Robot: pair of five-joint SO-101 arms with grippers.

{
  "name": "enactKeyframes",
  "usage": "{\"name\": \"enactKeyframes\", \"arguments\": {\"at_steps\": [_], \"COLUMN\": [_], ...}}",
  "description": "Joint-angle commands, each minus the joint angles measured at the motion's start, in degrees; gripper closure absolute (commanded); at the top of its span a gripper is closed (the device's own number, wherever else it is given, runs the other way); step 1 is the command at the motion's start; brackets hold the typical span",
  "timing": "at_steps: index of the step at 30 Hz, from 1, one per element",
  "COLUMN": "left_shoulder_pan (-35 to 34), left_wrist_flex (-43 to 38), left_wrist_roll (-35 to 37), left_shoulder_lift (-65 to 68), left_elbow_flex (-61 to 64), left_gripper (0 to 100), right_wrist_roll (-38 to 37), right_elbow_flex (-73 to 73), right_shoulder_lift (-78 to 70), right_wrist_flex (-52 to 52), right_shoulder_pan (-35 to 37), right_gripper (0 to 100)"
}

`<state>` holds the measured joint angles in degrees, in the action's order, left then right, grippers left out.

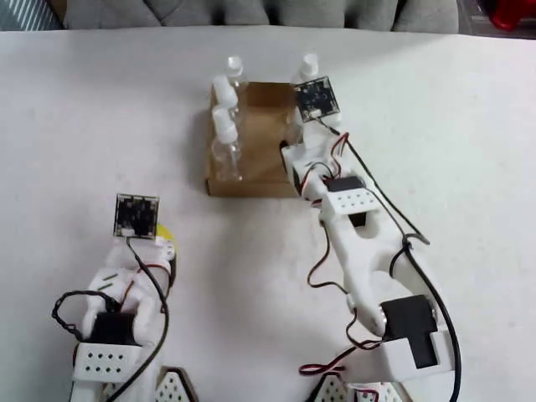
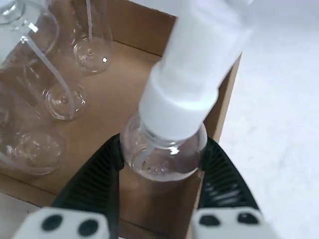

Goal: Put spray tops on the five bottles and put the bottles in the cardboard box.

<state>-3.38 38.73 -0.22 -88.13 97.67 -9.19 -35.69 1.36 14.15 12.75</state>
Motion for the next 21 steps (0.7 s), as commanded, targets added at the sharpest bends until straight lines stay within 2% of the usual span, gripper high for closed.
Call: {"name": "enactKeyframes", "arguments": {"at_steps": [1,9,13,21], "left_shoulder_pan": [-0.5,-0.5,-0.5,-0.5], "left_wrist_flex": [-1.8,-1.8,-1.8,-1.9], "left_wrist_roll": [-0.8,-0.8,-0.8,-0.8], "left_shoulder_lift": [0.1,0.1,0.1,0.1], "left_elbow_flex": [-0.3,-0.3,-0.3,-0.3], "left_gripper": [98,98,98,98], "right_wrist_roll": [-0.9,-1.1,-4.8,-4.8], "right_elbow_flex": [1.6,1.5,1.4,1.3], "right_shoulder_lift": [0.5,0.4,0.4,0.4], "right_wrist_flex": [0.7,0.8,0.8,0.8], "right_shoulder_pan": [-1.0,-1.0,-1.0,-0.9], "right_gripper": [98.2,98.1,98.1,98.1]}}
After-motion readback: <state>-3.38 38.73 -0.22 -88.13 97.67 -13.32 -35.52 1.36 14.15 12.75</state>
